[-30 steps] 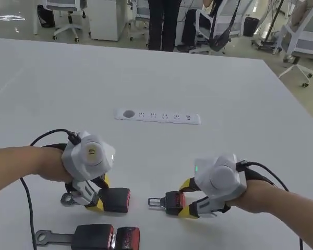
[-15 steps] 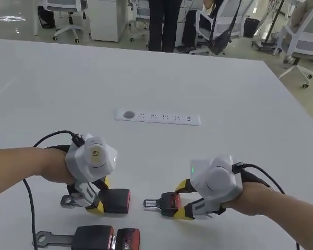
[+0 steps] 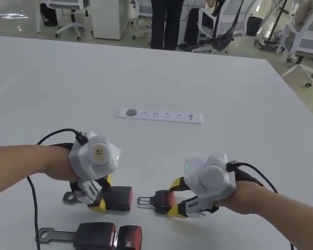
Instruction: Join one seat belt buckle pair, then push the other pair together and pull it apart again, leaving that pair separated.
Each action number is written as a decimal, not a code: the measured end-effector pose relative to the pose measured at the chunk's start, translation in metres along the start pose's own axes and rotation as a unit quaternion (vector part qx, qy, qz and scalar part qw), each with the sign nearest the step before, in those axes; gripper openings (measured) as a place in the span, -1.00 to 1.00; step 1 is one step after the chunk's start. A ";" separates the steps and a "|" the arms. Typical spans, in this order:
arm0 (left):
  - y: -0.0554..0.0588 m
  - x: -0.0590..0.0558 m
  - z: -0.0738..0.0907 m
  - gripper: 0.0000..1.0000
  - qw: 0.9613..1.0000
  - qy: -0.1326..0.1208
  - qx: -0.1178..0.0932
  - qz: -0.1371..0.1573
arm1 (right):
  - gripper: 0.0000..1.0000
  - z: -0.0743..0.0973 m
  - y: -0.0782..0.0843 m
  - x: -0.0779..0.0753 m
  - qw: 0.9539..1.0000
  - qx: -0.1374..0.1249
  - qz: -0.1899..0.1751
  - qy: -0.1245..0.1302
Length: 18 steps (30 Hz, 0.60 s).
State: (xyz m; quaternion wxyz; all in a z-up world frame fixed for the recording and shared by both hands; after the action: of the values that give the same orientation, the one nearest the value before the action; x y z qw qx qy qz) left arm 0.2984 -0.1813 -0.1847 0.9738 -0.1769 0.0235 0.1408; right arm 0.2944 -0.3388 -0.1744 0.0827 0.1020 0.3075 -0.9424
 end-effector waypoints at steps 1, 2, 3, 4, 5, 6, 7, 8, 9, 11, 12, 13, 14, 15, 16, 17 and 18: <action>0.000 0.000 0.000 -0.37 1.000 0.000 0.001 -0.001 | -0.40 -0.002 -0.002 0.000 1.000 -0.001 -0.001 -0.001; 0.000 0.000 0.000 -0.37 1.000 0.000 0.001 -0.001 | -0.40 -0.003 -0.003 0.001 1.000 -0.002 -0.001 -0.001; 0.000 0.000 0.000 -0.37 1.000 0.000 0.002 -0.002 | -0.40 -0.003 -0.005 0.002 1.000 -0.003 0.000 -0.001; 0.000 0.000 0.000 -0.37 1.000 0.000 0.003 -0.002 | -0.40 -0.004 -0.007 0.003 1.000 -0.004 0.000 0.000; 0.000 0.000 0.000 -0.37 1.000 0.000 0.004 -0.002 | -0.40 -0.005 -0.009 0.003 1.000 -0.005 -0.001 0.000; 0.000 -0.001 0.000 -0.37 1.000 0.000 0.004 -0.002 | -0.40 -0.005 -0.010 0.003 1.000 -0.005 -0.001 0.000; -0.001 -0.001 0.000 -0.37 1.000 0.000 0.005 -0.001 | -0.40 -0.006 -0.010 0.002 1.000 -0.006 -0.002 0.000; -0.001 -0.001 0.000 -0.37 1.000 0.000 0.006 -0.002 | -0.40 -0.007 -0.012 0.001 1.000 -0.007 -0.001 0.000; -0.001 -0.001 0.000 -0.37 1.000 0.000 0.006 -0.002 | -0.40 -0.007 -0.013 0.001 1.000 -0.008 -0.001 0.000; -0.001 -0.002 0.000 -0.37 1.000 0.000 0.007 -0.002 | -0.40 -0.009 -0.016 0.002 1.000 -0.009 -0.001 0.000; -0.002 -0.002 0.000 -0.37 1.000 0.000 0.007 -0.001 | -0.40 -0.010 -0.018 0.001 1.000 -0.011 0.000 0.001; -0.002 -0.002 0.001 -0.37 1.000 0.000 0.007 -0.001 | -0.40 -0.011 -0.018 0.000 1.000 -0.012 -0.001 0.001; -0.002 -0.002 0.000 -0.37 1.000 0.000 0.007 -0.002 | -0.40 -0.012 -0.019 -0.001 1.000 -0.013 -0.001 0.002; -0.002 -0.002 0.000 -0.37 1.000 0.001 0.007 -0.002 | -0.40 -0.013 -0.020 -0.001 1.000 -0.013 -0.001 0.002; -0.002 -0.002 0.001 -0.37 1.000 0.001 0.006 -0.003 | -0.40 -0.014 -0.021 -0.001 1.000 -0.014 0.000 0.002; -0.002 -0.003 0.001 -0.37 1.000 0.001 0.005 -0.004 | -0.40 -0.015 -0.023 0.000 1.000 -0.014 0.001 0.004; -0.002 -0.002 0.000 -0.37 1.000 0.001 0.004 -0.004 | -0.41 -0.015 -0.025 0.000 1.000 -0.016 -0.002 0.005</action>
State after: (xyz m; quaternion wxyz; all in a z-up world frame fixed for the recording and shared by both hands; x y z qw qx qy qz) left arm 0.2968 -0.1836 -0.1834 0.9751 -0.1730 0.0241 0.1369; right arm 0.2914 -0.3100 -0.1724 0.0811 0.1051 0.3234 -0.9369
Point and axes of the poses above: the centre of the closed fingertips' face, and the gripper's own axes: z roughly backward along the fingers, x roughly to its left, y roughly out of its underside, the point moved 3 cm from there along z, roughly backward along the fingers, and after that the axes turned 12 degrees about z, right-handed, at the moved point
